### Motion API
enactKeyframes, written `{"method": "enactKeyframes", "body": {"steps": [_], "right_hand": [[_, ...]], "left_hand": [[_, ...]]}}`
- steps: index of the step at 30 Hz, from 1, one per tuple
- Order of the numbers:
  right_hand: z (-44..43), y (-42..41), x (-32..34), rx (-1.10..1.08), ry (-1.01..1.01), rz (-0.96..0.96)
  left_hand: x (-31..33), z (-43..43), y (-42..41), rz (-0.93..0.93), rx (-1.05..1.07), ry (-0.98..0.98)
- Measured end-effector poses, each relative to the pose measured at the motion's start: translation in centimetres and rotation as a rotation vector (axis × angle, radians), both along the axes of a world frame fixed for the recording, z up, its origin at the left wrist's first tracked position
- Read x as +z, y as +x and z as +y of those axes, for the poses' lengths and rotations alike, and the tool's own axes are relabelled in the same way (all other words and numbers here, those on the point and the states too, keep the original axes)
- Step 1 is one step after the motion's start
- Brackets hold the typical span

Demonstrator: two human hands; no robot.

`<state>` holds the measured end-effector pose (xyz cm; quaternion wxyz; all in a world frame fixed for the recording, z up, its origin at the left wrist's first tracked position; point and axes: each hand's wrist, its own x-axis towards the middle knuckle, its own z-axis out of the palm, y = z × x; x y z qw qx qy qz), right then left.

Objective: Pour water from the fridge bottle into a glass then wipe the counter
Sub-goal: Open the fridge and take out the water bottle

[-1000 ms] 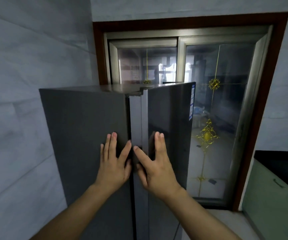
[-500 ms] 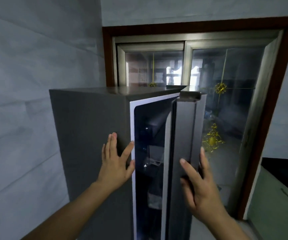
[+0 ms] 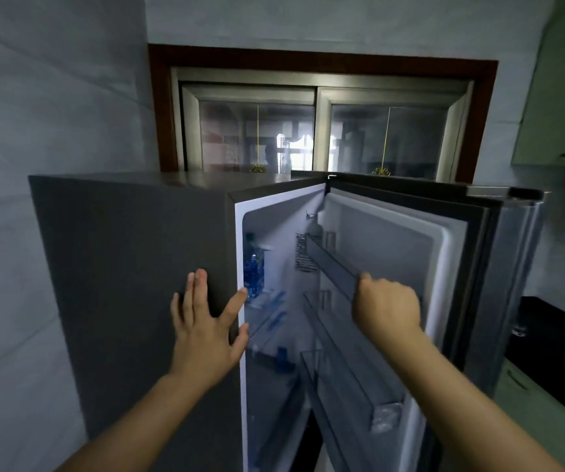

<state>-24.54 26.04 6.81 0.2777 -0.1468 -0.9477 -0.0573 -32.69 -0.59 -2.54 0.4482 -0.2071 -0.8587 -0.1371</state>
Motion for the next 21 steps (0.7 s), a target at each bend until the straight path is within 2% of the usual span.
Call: {"method": "enactKeyframes", "body": {"steps": [9, 12, 14, 17, 19, 21], "right_hand": [[9.5, 0.9, -0.3, -0.112, 0.149, 0.027], [11.5, 0.2, -0.2, -0.146, 0.119, -0.027], [12.5, -0.7, -0.1, -0.171, 0.098, -0.083], [13.6, -2.4, -0.1, -0.120, 0.085, -0.093], [14.5, -3.5, -0.3, -0.037, 0.094, -0.065], [15.3, -4.6, -0.4, 0.051, 0.107, -0.041]], "left_hand": [[-0.8, 0.5, -0.1, 0.069, -0.068, 0.107], [-0.5, 2.8, 1.2, 0.170, -0.194, 0.175], [0.3, 5.7, 2.2, 0.279, -0.308, 0.136], [2.4, 11.1, 3.1, 0.326, -0.451, 0.129], [3.9, 15.4, 2.7, 0.307, -0.521, 0.125], [5.5, 19.5, 1.3, 0.160, -0.574, 0.114]]}}
